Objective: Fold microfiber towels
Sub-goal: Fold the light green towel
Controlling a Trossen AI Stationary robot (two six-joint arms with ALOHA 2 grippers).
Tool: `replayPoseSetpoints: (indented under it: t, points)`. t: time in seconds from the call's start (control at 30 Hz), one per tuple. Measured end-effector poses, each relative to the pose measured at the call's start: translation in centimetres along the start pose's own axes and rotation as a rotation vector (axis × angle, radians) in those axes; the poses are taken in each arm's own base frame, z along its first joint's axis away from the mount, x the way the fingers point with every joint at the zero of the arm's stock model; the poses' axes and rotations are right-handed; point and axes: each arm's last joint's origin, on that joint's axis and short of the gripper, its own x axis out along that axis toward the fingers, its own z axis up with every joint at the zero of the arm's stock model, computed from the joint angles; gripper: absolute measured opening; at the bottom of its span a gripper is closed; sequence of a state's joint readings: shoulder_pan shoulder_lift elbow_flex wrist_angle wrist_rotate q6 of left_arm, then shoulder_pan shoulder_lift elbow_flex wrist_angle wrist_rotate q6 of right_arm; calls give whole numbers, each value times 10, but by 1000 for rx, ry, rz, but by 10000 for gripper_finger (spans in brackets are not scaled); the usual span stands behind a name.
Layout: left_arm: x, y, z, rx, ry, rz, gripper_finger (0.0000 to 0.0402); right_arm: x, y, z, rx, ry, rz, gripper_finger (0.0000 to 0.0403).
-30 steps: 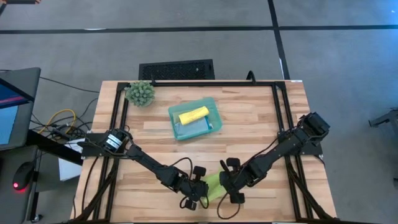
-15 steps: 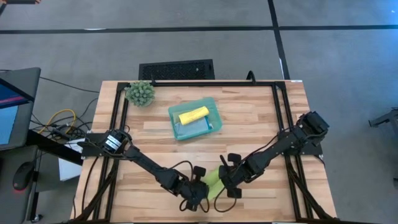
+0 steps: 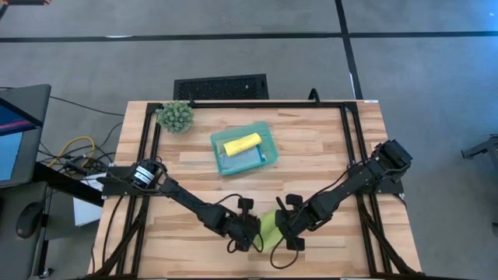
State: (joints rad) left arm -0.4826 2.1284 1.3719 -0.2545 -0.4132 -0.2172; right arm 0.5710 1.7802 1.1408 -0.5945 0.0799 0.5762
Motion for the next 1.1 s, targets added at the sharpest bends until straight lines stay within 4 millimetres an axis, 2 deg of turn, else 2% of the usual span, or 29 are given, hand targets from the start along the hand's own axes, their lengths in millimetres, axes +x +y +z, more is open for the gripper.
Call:
replayPoseSetpoints:
  t: [0.23, 0.43, 0.6, 0.77, 1.1]
  points:
    - [4, -4, 0, 14, -82, -91, 0, 0, -6, 4, 18, -14, -20, 10]
    - [4, -4, 2, 11, -94, -97, 0, 0, -10, 7, 33, -22, -30, 9]
    - [4, -4, 2, 11, -95, -98, 0, -14, -2, 3, 9, -57, -7, 10]
    - [3, -4, 3, 8, -104, -99, 0, -29, 1, 5, 5, -175, -67, 7]
    - [3, -5, 5, -1, -130, -104, 0, -15, -18, 16, 69, -175, -130, 7]
